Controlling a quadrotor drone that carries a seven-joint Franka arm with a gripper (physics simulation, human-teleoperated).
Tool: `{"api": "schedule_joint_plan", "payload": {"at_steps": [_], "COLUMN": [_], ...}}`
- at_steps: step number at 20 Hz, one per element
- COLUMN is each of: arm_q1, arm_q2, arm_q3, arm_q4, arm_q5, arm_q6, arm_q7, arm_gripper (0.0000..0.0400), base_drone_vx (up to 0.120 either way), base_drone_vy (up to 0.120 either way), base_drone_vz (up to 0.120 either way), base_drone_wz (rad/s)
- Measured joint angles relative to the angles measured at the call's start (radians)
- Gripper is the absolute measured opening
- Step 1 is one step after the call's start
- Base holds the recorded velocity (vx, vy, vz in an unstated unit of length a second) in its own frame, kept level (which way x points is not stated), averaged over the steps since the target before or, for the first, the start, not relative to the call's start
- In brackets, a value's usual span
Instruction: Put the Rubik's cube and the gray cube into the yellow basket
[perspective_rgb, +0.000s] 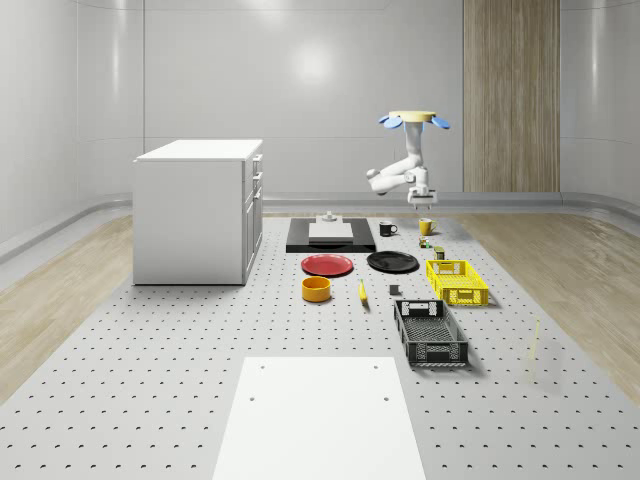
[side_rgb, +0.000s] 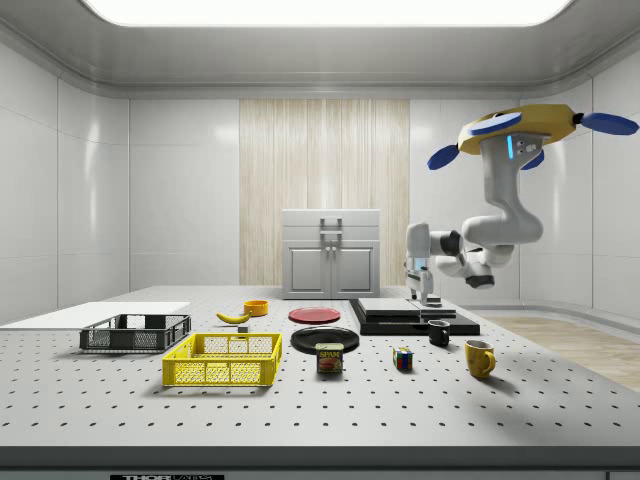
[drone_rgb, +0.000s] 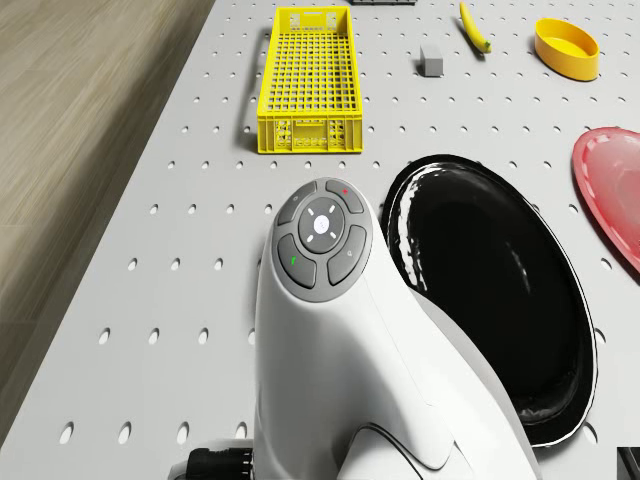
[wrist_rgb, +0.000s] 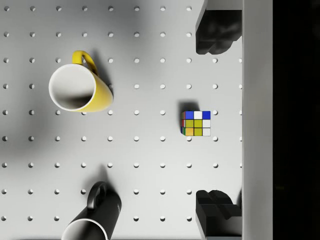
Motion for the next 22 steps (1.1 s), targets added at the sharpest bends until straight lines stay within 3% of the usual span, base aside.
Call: {"api": "schedule_joint_plan", "payload": {"at_steps": [9, 16, 22], "arm_q1": [-0.021, -0.033, -0.042], "arm_q2": [-0.047, -0.082, -0.110], "arm_q3": [0.017, 0.028, 0.037], "arm_q4": [0.003, 0.006, 0.008], "arm_q5": [0.024, 0.042, 0.056], "arm_q6": [0.040, 0.071, 0.096], "arm_q7": [0.019, 0.030, 0.038], "arm_gripper": [0.0400, 0.0400, 0.0400], "base_drone_vx": [0.004, 0.120, 0.007], "base_drone_vy": [0.000, 0.000, 0.000], "base_drone_vz": [-0.120, -0.120, -0.120], "base_drone_wz": [0.000, 0.000, 0.000]}}
